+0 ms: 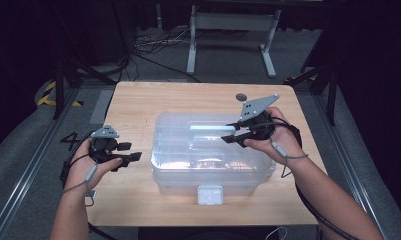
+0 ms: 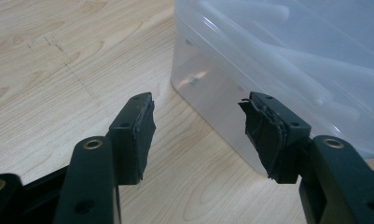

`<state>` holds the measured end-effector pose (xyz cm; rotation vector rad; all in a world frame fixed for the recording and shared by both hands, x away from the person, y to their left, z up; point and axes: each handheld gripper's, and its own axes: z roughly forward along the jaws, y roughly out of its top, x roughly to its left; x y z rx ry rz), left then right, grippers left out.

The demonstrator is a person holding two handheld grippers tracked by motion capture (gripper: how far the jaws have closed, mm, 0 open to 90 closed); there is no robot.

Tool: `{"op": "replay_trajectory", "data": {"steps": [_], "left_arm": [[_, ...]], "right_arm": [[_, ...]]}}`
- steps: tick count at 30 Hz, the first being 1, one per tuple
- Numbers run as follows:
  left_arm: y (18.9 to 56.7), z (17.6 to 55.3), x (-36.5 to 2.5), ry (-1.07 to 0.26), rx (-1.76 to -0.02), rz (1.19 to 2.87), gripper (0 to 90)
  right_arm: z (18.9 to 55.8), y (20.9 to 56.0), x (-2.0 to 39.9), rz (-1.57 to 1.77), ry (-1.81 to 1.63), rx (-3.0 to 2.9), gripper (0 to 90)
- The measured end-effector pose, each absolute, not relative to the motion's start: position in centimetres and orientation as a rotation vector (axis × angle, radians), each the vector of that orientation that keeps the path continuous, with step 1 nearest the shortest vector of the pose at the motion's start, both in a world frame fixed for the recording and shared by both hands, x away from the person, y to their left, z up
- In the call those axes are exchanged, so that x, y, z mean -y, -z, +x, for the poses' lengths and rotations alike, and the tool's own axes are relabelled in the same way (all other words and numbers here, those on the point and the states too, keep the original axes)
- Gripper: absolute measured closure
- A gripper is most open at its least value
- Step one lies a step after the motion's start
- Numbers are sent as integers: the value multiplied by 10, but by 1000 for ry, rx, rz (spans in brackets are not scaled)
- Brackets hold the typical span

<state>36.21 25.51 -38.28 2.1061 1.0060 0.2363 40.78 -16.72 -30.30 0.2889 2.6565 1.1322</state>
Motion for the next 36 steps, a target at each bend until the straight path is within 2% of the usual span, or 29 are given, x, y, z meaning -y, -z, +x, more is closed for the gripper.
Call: {"op": "replay_trajectory", "data": {"steps": [1,3,7,18,36], "left_arm": [[383,362,-255,-236,-1006,2106,427],[382,362,-255,-243,-1006,2108,427],[382,362,-255,-240,-1004,2110,426],[380,361,-256,-252,-996,2100,427],[377,359,-259,-258,-990,2078,424]], "right_arm": [[408,303,167,289,-1132,-2657,667],[408,301,167,287,-1106,-2642,729],[408,301,168,312,-1119,-2646,745],[409,295,165,331,-1078,-2668,745],[439,272,168,402,-1135,-2664,736]]}}
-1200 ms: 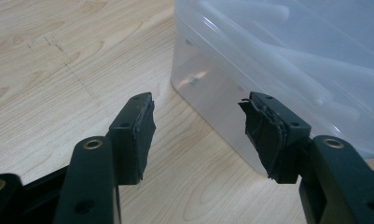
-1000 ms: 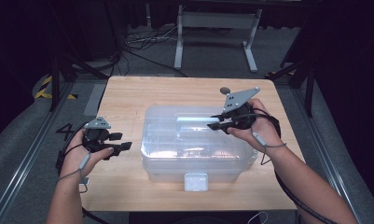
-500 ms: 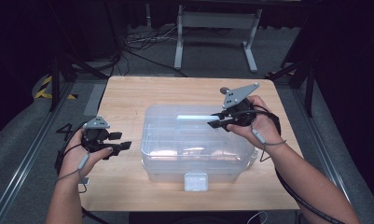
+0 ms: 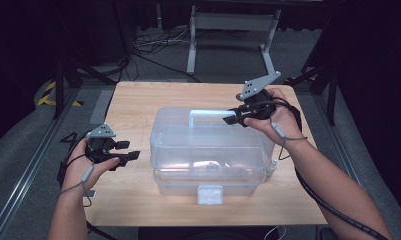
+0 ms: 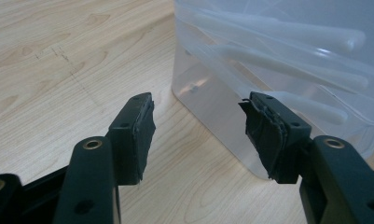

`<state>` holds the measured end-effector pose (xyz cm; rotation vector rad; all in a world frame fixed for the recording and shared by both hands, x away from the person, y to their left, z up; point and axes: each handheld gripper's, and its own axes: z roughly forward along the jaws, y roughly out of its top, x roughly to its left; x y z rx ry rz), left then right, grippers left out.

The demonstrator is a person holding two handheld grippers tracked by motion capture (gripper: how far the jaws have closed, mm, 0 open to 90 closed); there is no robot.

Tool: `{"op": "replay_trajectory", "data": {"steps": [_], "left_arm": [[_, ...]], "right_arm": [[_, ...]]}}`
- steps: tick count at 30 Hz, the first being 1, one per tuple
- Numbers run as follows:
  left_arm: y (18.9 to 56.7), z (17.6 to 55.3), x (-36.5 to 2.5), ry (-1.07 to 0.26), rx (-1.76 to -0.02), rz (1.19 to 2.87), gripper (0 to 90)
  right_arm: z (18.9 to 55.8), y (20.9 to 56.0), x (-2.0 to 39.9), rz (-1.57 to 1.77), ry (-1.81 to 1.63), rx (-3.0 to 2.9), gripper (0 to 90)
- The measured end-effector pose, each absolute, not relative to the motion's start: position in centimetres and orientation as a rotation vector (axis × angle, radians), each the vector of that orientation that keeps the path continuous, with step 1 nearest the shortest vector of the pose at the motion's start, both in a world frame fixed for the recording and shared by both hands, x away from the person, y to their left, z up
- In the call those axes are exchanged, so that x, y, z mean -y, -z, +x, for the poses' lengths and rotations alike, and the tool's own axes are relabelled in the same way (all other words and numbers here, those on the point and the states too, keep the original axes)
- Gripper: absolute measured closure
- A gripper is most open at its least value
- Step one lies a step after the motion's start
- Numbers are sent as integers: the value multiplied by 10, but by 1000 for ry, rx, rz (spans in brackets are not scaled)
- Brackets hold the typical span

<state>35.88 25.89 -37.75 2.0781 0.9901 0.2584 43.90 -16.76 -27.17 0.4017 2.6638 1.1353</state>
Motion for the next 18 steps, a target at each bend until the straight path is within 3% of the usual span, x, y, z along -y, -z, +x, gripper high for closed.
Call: {"op": "replay_trajectory", "data": {"steps": [18], "left_arm": [[373,357,-259,-258,-969,2047,426]], "right_arm": [[472,260,169,531,-1194,-2662,712]]}}
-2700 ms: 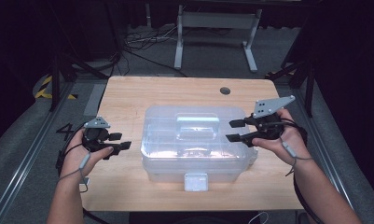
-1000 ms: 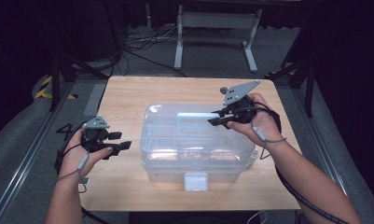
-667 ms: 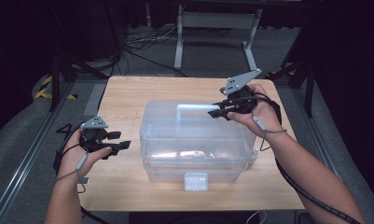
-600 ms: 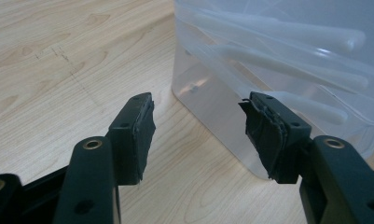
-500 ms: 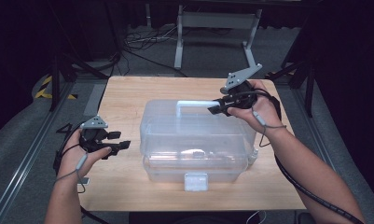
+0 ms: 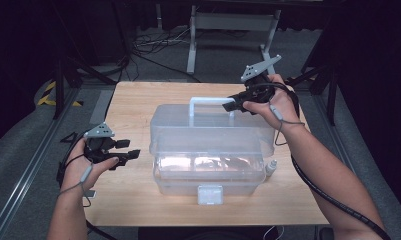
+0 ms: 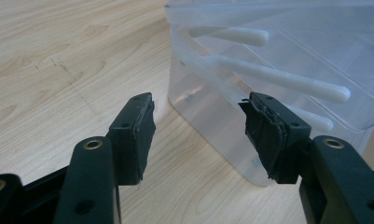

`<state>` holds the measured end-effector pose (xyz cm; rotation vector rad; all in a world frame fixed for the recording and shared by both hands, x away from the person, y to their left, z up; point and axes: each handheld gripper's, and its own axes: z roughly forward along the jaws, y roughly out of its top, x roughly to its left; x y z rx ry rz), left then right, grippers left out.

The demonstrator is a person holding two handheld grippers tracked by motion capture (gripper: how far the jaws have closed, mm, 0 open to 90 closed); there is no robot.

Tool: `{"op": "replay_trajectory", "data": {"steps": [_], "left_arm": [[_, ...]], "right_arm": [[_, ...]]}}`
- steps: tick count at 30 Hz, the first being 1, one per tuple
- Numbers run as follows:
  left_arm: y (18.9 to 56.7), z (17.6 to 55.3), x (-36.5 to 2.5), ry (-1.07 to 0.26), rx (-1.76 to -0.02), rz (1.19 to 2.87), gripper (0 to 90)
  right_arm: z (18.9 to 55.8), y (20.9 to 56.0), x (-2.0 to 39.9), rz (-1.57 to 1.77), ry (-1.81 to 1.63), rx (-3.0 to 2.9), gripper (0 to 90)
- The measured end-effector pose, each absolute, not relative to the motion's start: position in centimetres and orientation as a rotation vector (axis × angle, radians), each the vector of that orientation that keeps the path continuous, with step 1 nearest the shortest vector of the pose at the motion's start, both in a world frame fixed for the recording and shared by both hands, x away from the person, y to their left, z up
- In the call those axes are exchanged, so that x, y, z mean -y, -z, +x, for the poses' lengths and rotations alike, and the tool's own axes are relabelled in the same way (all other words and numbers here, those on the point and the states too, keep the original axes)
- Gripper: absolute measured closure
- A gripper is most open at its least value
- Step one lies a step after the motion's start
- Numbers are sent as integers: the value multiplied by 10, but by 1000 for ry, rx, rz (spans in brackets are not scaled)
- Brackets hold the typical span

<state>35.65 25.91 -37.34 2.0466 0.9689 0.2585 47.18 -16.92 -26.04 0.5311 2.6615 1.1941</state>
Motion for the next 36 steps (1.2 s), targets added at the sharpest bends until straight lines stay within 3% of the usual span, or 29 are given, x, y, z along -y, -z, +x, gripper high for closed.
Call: {"op": "replay_trajectory", "data": {"steps": [20,29,33,36], "left_arm": [[369,353,-256,-244,-938,2033,455],[367,353,-263,-254,-990,1949,495],[364,350,-264,-243,-949,1927,638],[356,345,-257,-232,-834,1908,843]], "right_arm": [[491,251,168,549,-1155,-2669,699],[498,250,167,570,-1156,-2689,698],[499,250,167,579,-1155,-2691,699],[499,250,167,578,-1154,-2691,699]]}}
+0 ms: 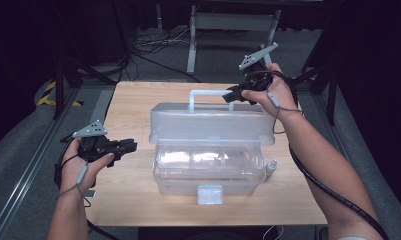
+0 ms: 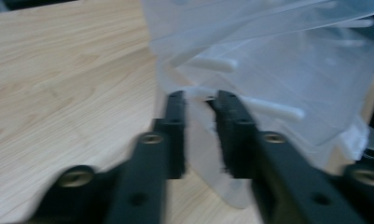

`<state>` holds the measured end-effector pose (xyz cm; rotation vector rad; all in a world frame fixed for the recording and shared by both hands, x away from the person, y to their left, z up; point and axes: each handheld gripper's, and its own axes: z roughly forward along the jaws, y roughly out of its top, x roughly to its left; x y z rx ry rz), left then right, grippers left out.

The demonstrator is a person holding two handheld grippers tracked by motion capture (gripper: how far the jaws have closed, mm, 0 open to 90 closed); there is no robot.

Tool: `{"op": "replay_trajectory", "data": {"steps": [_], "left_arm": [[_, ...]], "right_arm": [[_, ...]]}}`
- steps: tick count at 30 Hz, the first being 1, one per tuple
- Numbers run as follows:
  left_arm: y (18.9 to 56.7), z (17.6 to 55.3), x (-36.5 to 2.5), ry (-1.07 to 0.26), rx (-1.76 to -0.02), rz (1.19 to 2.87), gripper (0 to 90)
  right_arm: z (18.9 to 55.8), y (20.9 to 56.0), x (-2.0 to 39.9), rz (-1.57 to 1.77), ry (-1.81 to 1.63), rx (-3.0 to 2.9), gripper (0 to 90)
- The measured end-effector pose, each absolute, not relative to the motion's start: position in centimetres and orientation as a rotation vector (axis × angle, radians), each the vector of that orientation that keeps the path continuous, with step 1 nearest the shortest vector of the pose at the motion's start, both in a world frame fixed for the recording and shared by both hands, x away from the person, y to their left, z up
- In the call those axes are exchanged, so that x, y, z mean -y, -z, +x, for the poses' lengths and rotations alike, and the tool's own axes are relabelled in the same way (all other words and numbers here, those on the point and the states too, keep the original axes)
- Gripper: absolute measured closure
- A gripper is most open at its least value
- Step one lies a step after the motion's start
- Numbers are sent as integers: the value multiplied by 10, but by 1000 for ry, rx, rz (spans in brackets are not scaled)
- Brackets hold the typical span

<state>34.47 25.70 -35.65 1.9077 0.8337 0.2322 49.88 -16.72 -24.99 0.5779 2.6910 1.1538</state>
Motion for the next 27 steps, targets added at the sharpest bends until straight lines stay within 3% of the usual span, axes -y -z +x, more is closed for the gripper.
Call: {"op": "replay_trajectory", "data": {"steps": [1,13,27], "left_arm": [[356,345,-257,-232,-834,1908,898],[348,337,-224,-135,-645,1919,900],[354,340,-213,-211,-727,1856,900]], "right_arm": [[499,250,167,578,-1154,-2691,699],[498,250,167,574,-1156,-2688,699],[496,250,167,567,-1149,-2679,697]]}}
